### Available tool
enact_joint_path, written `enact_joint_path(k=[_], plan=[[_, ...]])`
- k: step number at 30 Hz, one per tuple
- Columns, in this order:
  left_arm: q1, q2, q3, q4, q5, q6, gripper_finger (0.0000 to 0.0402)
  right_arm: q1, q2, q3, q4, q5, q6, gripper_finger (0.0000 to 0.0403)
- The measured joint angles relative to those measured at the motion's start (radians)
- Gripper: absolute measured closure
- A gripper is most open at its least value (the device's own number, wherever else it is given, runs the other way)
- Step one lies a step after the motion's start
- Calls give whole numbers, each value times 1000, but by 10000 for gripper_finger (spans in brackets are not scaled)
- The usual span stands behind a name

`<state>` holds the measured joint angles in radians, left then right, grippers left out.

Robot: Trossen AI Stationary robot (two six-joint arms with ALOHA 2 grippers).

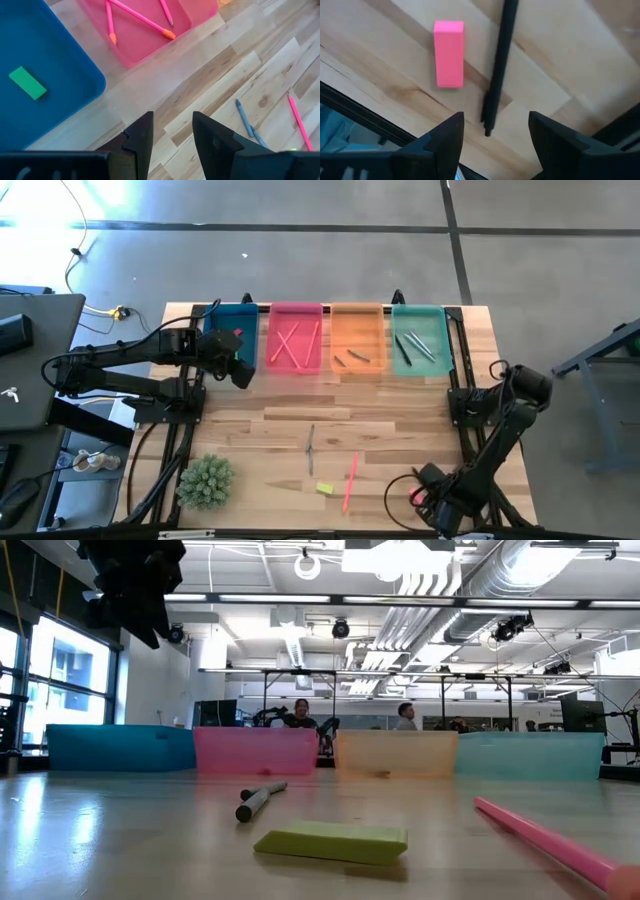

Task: Sort crayons/erasers/pens/pencils in bins
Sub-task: Put the black pen into the green bin

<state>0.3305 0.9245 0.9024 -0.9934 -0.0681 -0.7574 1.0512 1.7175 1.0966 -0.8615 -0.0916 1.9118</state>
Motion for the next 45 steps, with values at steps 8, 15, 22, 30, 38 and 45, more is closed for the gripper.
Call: enact_joint_path(k=[8,15,22,30,38,45], plan=[[0,0,0,3,0,-3,275,5,56,0,23,-19,20,188],[0,0,0,3,3,-26,275,5,96,0,33,-43,30,188],[0,0,0,3,3,-26,275,3,140,6,52,-85,73,217],[0,0,0,4,2,-26,275,0,145,5,64,-81,158,302],[0,0,0,4,0,-26,275,2,147,4,63,-76,157,381],[0,0,0,3,0,-26,275,4,128,1,61,-68,166,388]])
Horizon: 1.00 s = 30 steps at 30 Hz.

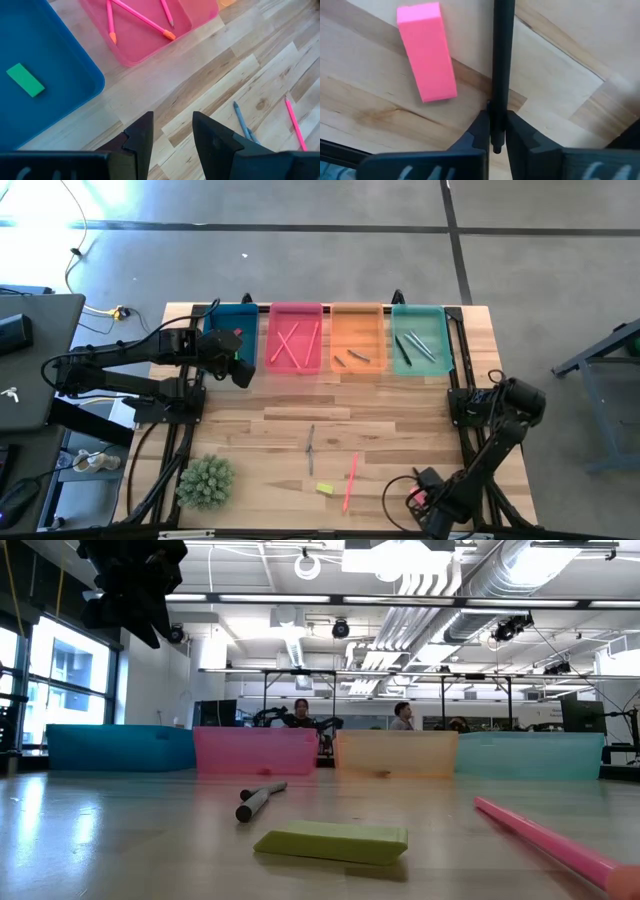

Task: Sort crayons/erasers/pens/pencils in bins
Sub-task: Put the black pen into the green bin

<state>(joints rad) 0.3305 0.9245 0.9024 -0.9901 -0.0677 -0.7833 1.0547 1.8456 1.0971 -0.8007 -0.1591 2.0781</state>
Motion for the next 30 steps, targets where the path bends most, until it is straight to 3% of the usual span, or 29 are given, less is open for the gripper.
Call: enact_joint_path(k=[8,16,30], plan=[[0,0,0,0,0,0,275,0,-64,-4,-32,124,67,387],[0,0,0,0,0,0,275,-25,-146,-3,-44,389,102,387],[0,0,0,0,-33,35,275,-293,-360,-1,-358,638,-113,387]])
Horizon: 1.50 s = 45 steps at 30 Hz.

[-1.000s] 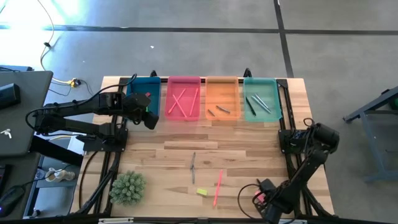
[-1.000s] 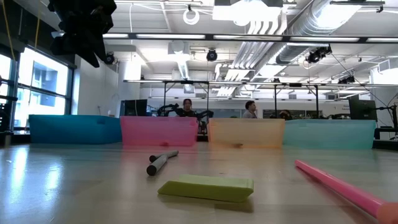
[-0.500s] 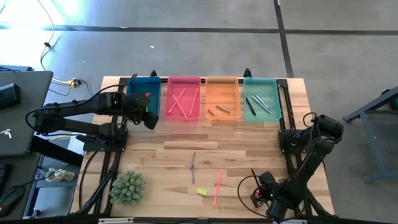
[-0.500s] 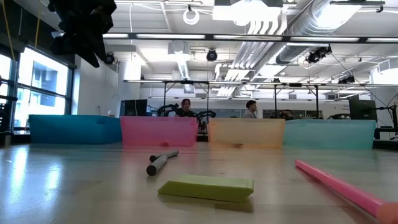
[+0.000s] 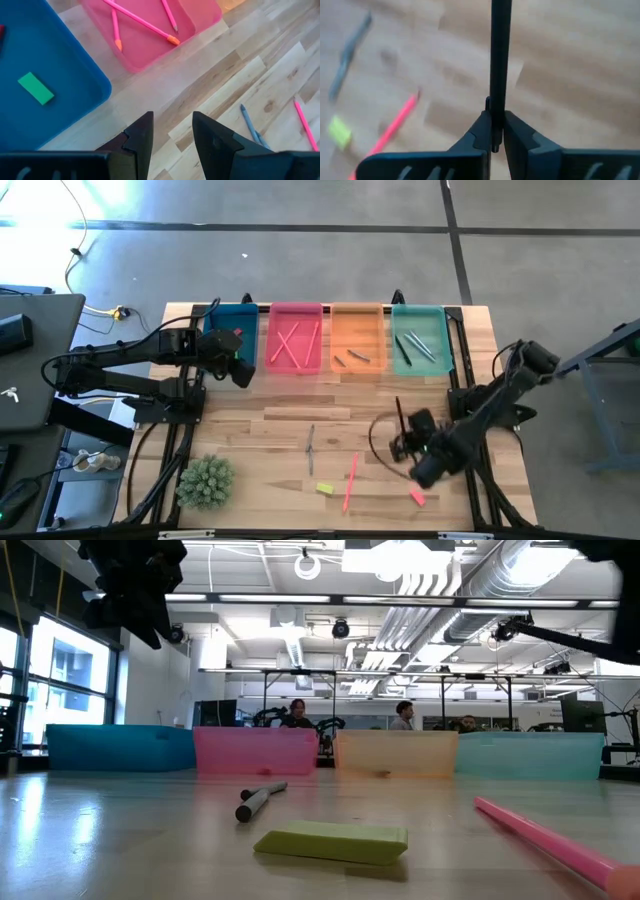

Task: Sort crayons/erasers/pens/pencils in bins
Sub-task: Put the black pen into the green bin

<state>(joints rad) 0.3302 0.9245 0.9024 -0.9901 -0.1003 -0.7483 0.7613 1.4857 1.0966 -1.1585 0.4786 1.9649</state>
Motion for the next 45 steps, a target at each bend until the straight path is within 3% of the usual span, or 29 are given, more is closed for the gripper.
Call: enact_joint_path(k=[13,22,32,45], plan=[[0,0,0,19,-46,88,275,-440,-238,0,-166,127,-292,387],[0,0,0,80,-46,146,275,-774,-292,1,-172,155,-556,387],[0,0,0,233,-46,221,275,-1092,-292,1,-168,53,-947,387],[0,49,0,368,-36,130,270,-1369,-199,1,-130,-29,-1435,387]])
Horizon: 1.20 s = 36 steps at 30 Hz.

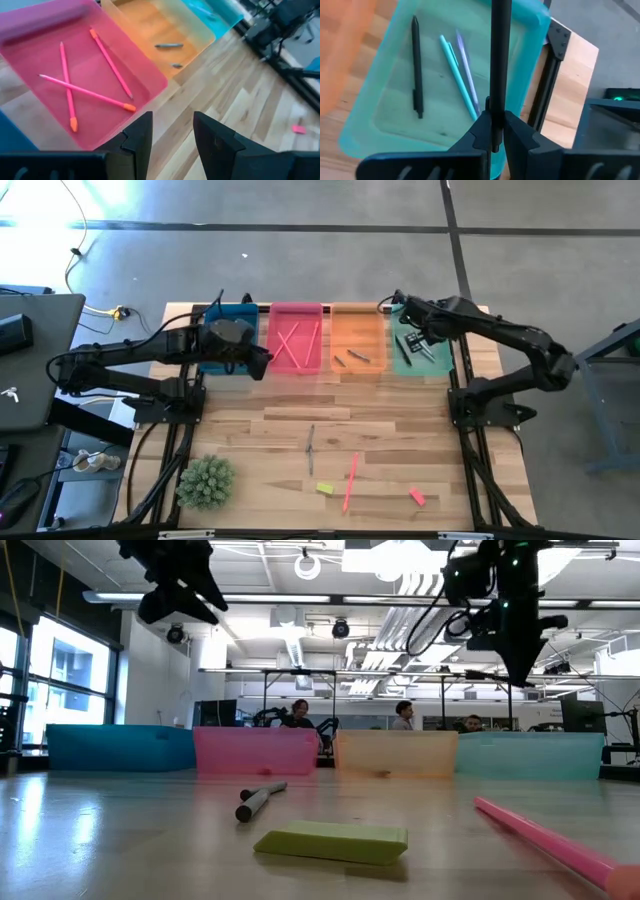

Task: Sort crayons/erasers/pens/pencils in bins
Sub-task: Put the black pen into the green bin

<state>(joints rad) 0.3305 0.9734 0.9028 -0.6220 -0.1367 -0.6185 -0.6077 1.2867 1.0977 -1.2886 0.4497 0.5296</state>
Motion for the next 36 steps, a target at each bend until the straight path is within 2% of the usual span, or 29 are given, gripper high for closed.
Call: enact_joint_path(k=[5,13,18,27,31,36], plan=[[0,45,0,-1,-3,24,246,-59,92,0,45,-40,-102,387],[0,130,0,-1,21,-42,197,-126,246,0,82,-149,-210,387],[-23,170,0,18,61,-26,196,-146,317,0,129,-220,-270,387],[-122,216,0,141,57,-64,199,-146,393,0,130,-223,-284,387],[-157,227,0,190,54,-85,199,-152,419,0,131,-268,-303,387],[-176,228,23,200,51,-86,200,-158,430,0,134,-266,-328,386]])
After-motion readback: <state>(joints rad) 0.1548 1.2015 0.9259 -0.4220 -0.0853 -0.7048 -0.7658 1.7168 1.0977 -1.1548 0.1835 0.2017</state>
